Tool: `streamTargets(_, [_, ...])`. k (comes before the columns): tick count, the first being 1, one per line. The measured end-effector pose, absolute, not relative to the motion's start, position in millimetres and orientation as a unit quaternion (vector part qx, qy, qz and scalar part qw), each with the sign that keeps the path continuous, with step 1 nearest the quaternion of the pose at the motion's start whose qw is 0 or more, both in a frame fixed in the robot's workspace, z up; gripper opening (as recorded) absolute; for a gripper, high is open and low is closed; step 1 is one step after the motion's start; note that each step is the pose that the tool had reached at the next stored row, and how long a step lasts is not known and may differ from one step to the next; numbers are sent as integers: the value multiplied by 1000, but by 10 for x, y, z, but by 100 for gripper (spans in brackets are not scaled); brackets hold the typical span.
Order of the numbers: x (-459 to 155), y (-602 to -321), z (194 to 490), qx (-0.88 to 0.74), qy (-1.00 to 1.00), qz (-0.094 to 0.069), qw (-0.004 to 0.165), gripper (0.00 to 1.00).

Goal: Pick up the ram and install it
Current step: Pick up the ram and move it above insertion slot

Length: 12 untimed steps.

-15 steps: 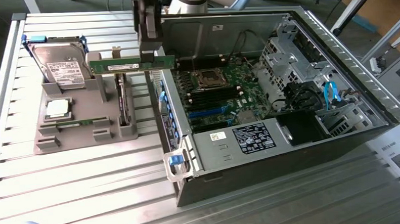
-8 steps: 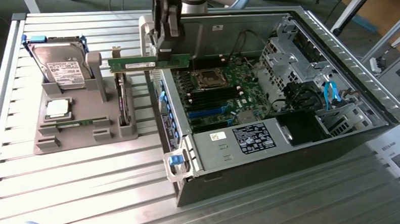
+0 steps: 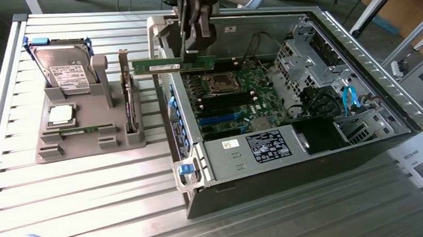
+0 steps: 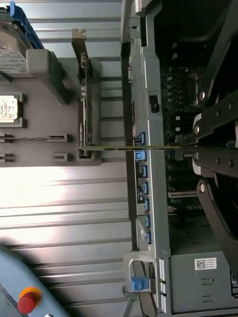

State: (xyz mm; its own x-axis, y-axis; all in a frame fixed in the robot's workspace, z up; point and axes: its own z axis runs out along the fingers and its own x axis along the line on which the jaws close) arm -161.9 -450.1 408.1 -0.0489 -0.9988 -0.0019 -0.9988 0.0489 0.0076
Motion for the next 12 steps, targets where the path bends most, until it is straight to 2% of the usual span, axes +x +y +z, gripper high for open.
streamTargets(12, [-1147, -4501, 4081, 690, -724, -3, 2, 12])
